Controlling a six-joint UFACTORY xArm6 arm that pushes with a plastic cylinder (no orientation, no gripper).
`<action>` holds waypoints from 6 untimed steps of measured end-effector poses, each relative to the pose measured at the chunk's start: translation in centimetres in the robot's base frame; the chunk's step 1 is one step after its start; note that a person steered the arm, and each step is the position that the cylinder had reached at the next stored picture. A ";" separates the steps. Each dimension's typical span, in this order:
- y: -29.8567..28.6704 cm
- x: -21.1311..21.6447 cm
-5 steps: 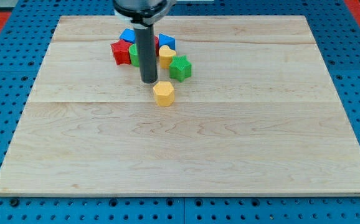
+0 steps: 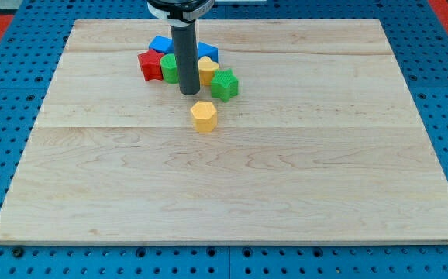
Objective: Slide the yellow heart diagonal to the green star
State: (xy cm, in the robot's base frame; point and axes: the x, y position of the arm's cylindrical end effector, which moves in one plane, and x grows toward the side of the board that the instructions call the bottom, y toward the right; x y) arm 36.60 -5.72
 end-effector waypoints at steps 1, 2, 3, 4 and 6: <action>0.0 -0.5; 0.0 -0.8; 0.0 -1.8; 0.5 -3.4; 6.3 -5.2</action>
